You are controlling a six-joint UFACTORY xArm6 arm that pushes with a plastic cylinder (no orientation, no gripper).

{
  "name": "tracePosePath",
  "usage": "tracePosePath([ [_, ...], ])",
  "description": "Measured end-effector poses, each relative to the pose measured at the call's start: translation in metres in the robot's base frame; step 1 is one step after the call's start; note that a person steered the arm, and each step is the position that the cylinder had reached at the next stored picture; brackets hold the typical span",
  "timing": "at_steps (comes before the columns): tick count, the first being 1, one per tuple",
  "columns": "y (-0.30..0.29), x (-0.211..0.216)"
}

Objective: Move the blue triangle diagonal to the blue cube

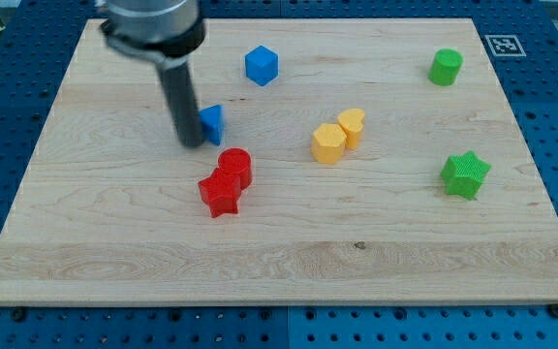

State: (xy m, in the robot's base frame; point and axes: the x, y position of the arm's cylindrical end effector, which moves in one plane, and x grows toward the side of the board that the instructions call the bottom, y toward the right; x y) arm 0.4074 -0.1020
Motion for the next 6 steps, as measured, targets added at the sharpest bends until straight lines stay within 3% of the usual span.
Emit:
tracePosePath([
  [1,0.009,-0.050],
  [3,-0.004,0.019],
  [4,0.026,0.021],
  [6,0.065,-0.040],
])
